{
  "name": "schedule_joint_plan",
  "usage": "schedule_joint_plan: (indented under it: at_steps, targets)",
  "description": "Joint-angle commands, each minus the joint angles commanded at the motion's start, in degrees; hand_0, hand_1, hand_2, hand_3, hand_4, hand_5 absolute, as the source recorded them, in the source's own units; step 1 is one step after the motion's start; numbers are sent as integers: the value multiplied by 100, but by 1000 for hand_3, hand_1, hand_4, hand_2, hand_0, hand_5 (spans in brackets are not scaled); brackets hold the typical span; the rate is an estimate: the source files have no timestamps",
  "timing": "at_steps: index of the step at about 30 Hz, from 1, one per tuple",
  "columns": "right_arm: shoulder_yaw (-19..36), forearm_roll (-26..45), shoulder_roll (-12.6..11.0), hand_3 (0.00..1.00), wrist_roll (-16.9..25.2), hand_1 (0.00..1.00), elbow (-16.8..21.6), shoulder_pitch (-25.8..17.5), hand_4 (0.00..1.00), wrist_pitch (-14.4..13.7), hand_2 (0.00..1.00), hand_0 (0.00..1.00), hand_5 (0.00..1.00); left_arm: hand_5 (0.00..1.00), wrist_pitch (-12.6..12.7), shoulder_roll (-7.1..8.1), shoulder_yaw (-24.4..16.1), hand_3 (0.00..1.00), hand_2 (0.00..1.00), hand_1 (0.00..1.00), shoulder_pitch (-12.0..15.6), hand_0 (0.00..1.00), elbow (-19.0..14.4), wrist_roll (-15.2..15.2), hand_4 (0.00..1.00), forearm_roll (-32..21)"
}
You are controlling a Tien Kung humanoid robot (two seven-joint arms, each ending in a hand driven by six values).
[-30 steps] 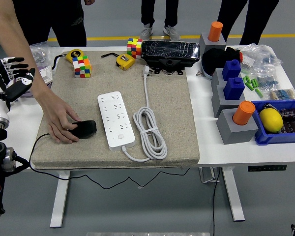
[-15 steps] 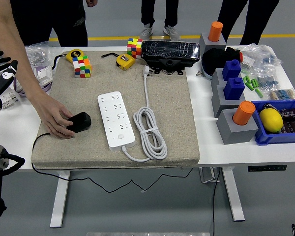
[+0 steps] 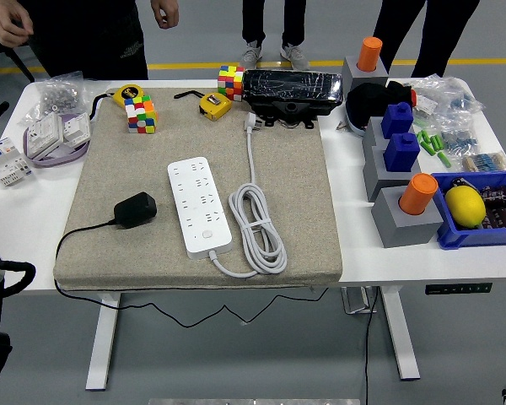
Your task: Pick up the plug,place it near the board,insert it into the board,press the button
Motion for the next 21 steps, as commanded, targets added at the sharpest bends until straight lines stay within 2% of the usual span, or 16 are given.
schedule_joint_plan:
  at_steps: [5,8,11,15,21]
  targets:
    - [18,3,-11,787,-2,765,0,-2,998,-15,758,805,998,2,-329,-31,91,553,515,524,-19,519,-85,27,804,-1183]
    - [15,15,-9,787,2,765,0,-8,998,-14,758,805,998,2,-345,-46,143,553,515,524,-17,519,-129,29,804,-1920]
    - [-3,32,-6,787,5,765,0,-20,998,-8,757,804,998,2,-301,-70,146,552,510,521,-18,519,-113,3,798,-2402]
    - [-3,26,-6,787,0,765,0,-26,998,-4,757,804,998,2,-265,-98,94,552,510,521,-27,519,-64,-3,798,-2393]
    - [22,34,-25,786,8,765,0,-3,998,0,757,804,998,2,-216,-55,71,552,507,518,6,520,-97,55,799,-2195]
